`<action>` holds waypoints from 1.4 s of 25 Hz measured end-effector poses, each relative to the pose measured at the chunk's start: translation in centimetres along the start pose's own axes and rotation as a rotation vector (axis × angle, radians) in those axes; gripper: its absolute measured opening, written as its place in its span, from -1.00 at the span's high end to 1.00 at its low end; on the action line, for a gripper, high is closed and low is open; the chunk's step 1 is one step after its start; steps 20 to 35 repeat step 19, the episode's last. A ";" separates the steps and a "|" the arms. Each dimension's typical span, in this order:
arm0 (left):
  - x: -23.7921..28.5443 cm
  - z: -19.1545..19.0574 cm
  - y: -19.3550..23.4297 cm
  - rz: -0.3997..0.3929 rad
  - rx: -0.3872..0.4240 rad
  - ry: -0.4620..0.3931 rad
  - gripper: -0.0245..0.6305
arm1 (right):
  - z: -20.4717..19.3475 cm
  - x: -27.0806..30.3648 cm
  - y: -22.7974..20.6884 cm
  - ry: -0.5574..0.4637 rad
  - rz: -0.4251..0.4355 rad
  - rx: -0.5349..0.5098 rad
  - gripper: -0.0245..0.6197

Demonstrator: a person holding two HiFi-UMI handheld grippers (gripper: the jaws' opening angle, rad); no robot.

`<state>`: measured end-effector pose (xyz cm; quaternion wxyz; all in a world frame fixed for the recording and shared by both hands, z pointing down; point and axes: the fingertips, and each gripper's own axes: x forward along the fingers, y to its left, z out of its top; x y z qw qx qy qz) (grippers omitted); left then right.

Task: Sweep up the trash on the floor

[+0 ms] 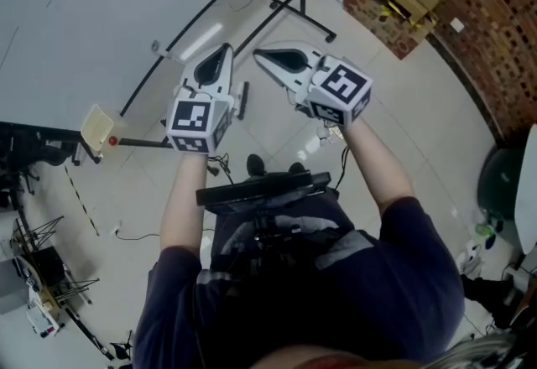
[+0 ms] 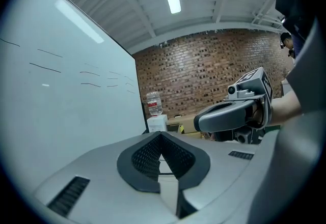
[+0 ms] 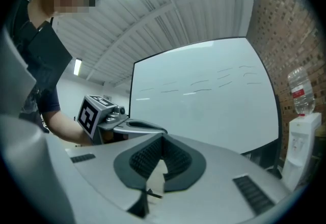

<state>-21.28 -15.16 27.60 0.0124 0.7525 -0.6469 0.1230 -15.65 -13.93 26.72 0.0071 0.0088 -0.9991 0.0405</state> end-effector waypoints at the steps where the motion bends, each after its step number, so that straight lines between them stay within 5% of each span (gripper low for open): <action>1: -0.4 -0.4 0.2 0.002 -0.005 0.010 0.93 | -0.1 0.2 0.3 -0.001 0.002 0.006 0.89; 11: -3.9 -4.6 0.3 -0.019 -0.049 0.054 0.93 | -3.1 1.6 3.2 0.054 0.005 0.060 0.89; 19: -12.0 -5.7 6.7 0.004 -0.062 0.035 0.93 | -2.1 7.9 10.1 0.043 -0.009 0.071 0.89; 35: -12.0 -5.7 6.7 0.004 -0.062 0.035 0.93 | -2.1 7.9 10.1 0.043 -0.009 0.071 0.89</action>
